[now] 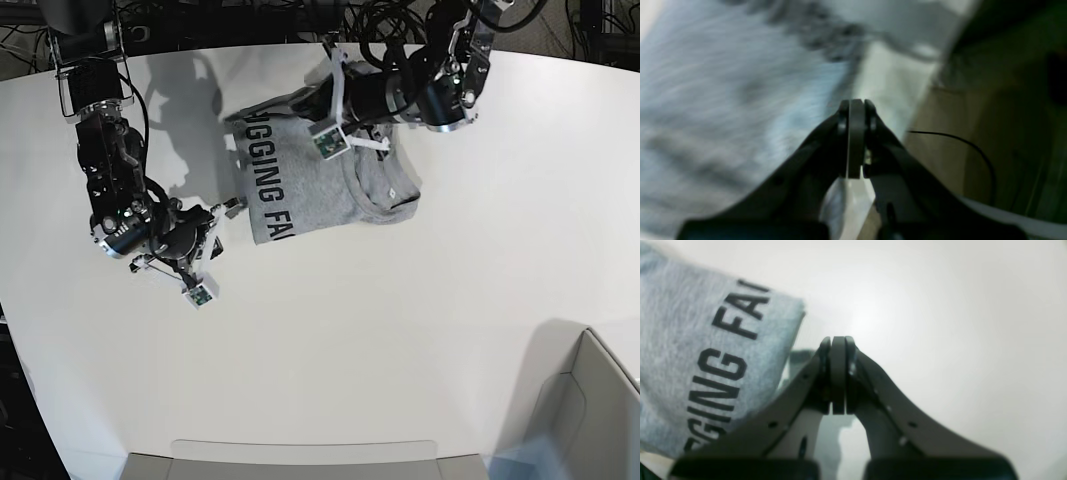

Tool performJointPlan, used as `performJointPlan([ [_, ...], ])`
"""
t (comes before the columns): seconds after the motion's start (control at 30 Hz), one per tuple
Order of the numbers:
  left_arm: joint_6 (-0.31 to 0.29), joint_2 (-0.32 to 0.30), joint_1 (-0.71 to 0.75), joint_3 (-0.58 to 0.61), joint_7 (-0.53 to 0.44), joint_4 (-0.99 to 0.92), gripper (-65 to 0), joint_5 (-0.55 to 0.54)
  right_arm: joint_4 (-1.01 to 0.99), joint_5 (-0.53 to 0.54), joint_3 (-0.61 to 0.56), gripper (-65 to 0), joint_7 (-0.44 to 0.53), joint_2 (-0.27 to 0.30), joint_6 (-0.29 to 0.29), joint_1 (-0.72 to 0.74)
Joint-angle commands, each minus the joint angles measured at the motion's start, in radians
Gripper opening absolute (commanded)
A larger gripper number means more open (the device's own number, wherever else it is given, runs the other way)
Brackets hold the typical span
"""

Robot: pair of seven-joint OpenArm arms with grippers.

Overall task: Fold the T-shirt properly
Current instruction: 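Push the folded bundle across the table with the left gripper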

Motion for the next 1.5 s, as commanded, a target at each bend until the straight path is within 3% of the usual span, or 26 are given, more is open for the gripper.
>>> performJointPlan([
  [0.0, -0.001, -0.020, -0.023, 0.008, -0.034, 0.001, -65.0, -0.001, 0.000, 0.004, -0.024, -65.0, 0.034, 0.003, 0.006, 0.038],
  [0.17, -0.001, -0.006, -0.059, 0.008, -0.022, -0.087, -65.0, 0.057, -0.120, 0.004, -0.152, -65.0, 0.144, 0.000, 0.005, 0.046],
  [0.37, -0.001, -0.009, -0.118, 0.004, -0.014, -0.220, -65.0, 0.168, -0.161, -0.097, -0.171, -65.0, 0.118, -0.051, 0.005, 0.004],
  [0.57, 0.019, -0.001, -0.219, -0.136, -0.013, -0.386, -65.0, 0.283, 0.001, -0.146, -0.177, -65.0, 0.035, -0.054, 0.017, -0.102],
  [0.77, 0.090, -0.009, -0.377, -0.308, -0.011, -0.529, -65.0, 0.283, 0.069, -0.145, -0.376, -65.0, 0.017, -0.058, 0.015, -0.151],
  [0.87, 0.090, 0.000, -0.468, -0.362, -0.011, -0.576, -65.0, 0.283, 0.072, -0.151, -0.416, -65.0, 0.017, -0.104, 0.008, -0.158],
  [1.0, 0.090, 0.003, -0.501, -0.438, -0.013, -0.543, -65.0, 0.283, 0.195, -0.149, -0.314, -65.0, 0.017, -0.118, 0.006, -0.188],
  [1.17, 0.090, 0.089, -0.501, -0.539, -0.010, -0.412, -65.0, 0.280, 0.343, -0.149, 0.018, -65.0, 0.017, -0.117, 0.006, -0.227],
  [1.3, 0.090, 0.163, -0.408, -0.432, 0.018, -0.311, -65.0, 0.283, 0.333, -0.149, 0.266, -65.0, 0.017, -0.109, 0.014, -0.253],
  [1.47, 0.114, 0.177, -0.314, -0.296, -0.068, -0.308, -65.0, 0.284, 0.331, -0.149, 0.369, -65.0, 0.017, -0.042, 0.015, -0.332],
])
